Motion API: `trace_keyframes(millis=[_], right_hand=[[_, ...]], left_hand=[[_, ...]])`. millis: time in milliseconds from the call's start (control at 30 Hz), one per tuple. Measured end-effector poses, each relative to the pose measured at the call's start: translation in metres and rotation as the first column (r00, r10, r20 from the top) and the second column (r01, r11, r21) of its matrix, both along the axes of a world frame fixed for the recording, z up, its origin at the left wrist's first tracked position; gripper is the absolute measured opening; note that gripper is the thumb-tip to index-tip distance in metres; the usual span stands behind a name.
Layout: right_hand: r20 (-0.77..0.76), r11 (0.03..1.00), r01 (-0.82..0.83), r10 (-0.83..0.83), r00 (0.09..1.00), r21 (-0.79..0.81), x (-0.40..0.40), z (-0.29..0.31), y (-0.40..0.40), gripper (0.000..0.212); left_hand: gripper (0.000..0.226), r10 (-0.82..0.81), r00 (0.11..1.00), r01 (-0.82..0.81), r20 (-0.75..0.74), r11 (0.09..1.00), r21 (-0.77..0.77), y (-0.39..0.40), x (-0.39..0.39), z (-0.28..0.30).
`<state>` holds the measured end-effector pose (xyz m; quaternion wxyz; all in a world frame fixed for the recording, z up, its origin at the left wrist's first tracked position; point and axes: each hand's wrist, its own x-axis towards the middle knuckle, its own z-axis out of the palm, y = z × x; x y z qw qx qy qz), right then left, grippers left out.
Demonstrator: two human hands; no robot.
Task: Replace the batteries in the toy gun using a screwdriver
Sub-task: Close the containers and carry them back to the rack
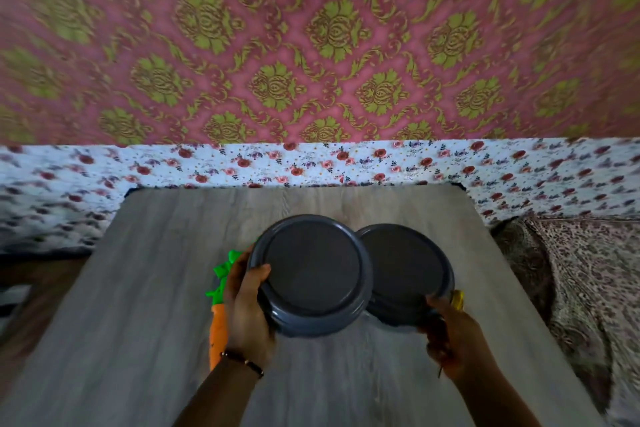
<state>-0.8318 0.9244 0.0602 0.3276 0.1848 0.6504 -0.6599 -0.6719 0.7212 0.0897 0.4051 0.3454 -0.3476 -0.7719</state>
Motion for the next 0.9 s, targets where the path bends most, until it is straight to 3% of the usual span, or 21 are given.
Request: trace_keyframes(millis=[100,167,233,300,467,700,900], right_hand=[[-0.008,1.000,-0.020,0.020,1.000,-0.008,0.021,0.010,-0.002,0.019],[-0.028,1.000,-0.023,0.022,0.999,-0.016,0.036,0.015,-0.007,0.018],[-0.045,0.999,-0.028,0.027,0.999,-0.025,0.049,0.018,-0.011,0.019],[-0.058,0.999,-0.026,0.024,0.998,-0.038,0.063,0.021,-0.017,0.020],[-0.074,0.996,-0.014,0.008,0.997,-0.090,0.097,0.022,-0.036,0.019],[-0.075,0.994,-0.015,0.007,0.997,-0.106,0.118,0.019,-0.055,0.018],[-0.105,0.991,-0.111,0.104,0.989,-0.070,0.109,0.024,-0.069,0.016]], left_hand=[[0.070,0.024,0.999,-0.022,-0.029,0.998,0.062,-0.006,0.017,0.015],[0.064,0.022,1.000,-0.020,-0.022,0.998,0.067,-0.012,0.030,0.020],[0.039,0.005,1.000,-0.004,-0.010,1.000,0.028,-0.019,0.041,0.021],[0.030,-0.022,1.000,0.022,-0.017,1.000,-0.008,-0.031,0.056,0.020],[0.043,0.018,1.000,-0.018,0.015,1.000,-0.006,-0.061,0.090,0.016],[0.035,0.062,0.997,-0.060,0.049,0.998,-0.033,-0.079,0.114,0.007],[0.033,0.147,0.984,-0.141,0.098,0.988,-0.063,-0.082,0.117,0.008]])
